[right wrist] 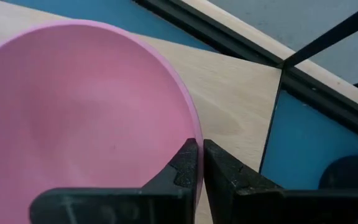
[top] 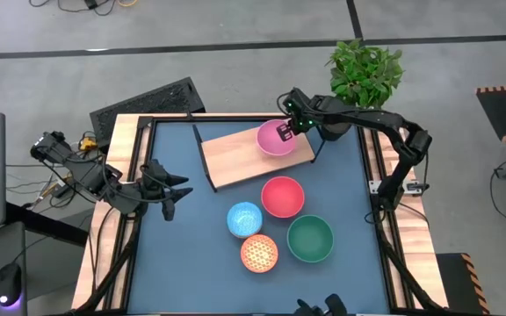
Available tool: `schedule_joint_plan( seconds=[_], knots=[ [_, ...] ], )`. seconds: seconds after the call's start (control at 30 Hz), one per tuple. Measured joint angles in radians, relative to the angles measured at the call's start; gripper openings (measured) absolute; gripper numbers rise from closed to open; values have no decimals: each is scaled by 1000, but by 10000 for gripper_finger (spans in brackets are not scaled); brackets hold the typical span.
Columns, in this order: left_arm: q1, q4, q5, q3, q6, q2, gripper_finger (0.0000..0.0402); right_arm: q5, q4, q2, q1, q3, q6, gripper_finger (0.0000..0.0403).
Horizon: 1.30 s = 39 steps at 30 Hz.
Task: Place and stack bowls onto a shelf
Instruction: Put the pink bowl on the shelf, then stack the orange bowl on top of the pink bowl on the shelf
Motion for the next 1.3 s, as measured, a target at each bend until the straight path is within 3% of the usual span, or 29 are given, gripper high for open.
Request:
schedule_joint_plan(
  seconds=[0.2, 0.57, 0.87, 1.1, 1.3],
  knots=[
    [0, 0, -1, 0, 1, 0, 162, 4, -6, 0, 8, -2, -42, 74],
    [0, 0, -2, 0, 1, 0, 162, 3, 1, 0, 16, 29, -79, 169],
    [0, 0, -2, 0, 1, 0, 162, 3, -93, 0, 43, 144, -123, 189],
    [0, 0, 25, 0, 0, 0, 162, 3, -333, -2, 198, 229, -165, 189],
    [0, 0, 27, 0, 0, 0, 162, 3, -513, -2, 389, 229, -98, 189]
  ],
)
